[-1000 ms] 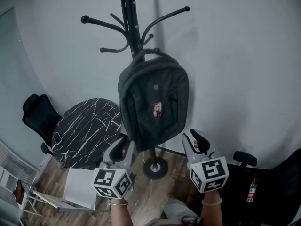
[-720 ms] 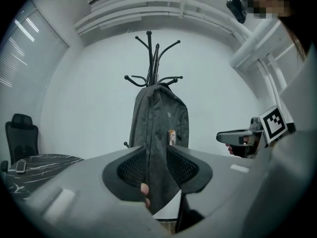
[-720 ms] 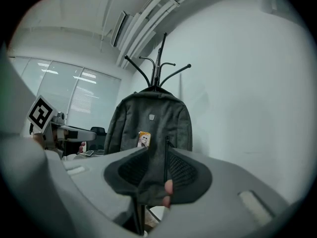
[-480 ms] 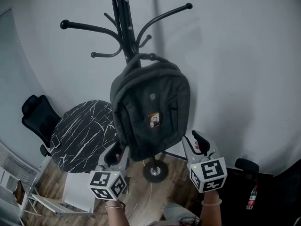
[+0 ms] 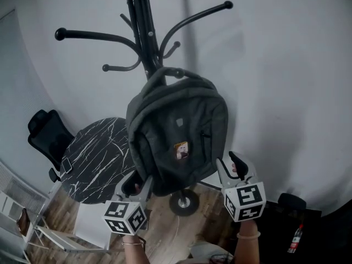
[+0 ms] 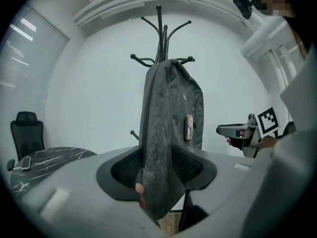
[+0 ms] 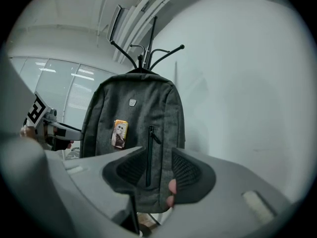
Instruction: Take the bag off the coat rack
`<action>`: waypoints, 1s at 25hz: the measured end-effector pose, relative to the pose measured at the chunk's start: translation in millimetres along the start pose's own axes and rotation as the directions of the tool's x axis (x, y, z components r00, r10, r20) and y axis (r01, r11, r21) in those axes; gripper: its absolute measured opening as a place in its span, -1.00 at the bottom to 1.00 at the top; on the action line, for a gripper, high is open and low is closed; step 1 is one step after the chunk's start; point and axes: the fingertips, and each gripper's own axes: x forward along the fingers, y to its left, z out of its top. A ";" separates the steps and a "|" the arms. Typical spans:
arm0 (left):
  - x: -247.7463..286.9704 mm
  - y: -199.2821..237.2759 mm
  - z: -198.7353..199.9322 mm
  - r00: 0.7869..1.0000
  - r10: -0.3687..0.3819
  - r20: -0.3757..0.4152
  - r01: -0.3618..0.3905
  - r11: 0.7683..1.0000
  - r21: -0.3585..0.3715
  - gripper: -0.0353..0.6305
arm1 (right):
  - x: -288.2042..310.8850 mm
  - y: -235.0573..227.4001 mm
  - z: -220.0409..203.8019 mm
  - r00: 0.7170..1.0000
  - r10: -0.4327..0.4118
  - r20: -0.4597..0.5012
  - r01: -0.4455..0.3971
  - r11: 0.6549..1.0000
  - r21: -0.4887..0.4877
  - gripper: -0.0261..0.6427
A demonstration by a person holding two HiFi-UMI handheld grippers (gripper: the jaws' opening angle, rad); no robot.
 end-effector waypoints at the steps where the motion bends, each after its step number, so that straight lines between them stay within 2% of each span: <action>1: 2.2 0.9 -1.0 1.000 0.002 -0.004 -0.002 1.000 -0.001 -0.33 | 4.1 -2.1 -1.5 1.000 0.002 -0.002 -0.002 1.000 0.002 -0.45; 13: 22.4 15.6 -10.2 0.999 0.017 -0.042 -0.018 1.000 -0.014 -0.19 | 47.9 -19.4 -24.5 0.998 0.038 -0.052 -0.036 0.999 0.027 -0.29; 25: 36.6 26.5 -12.9 0.999 -0.024 -0.040 0.022 0.999 -0.044 -0.12 | 77.0 -32.3 -45.3 0.995 0.079 -0.065 -0.075 0.995 0.064 -0.07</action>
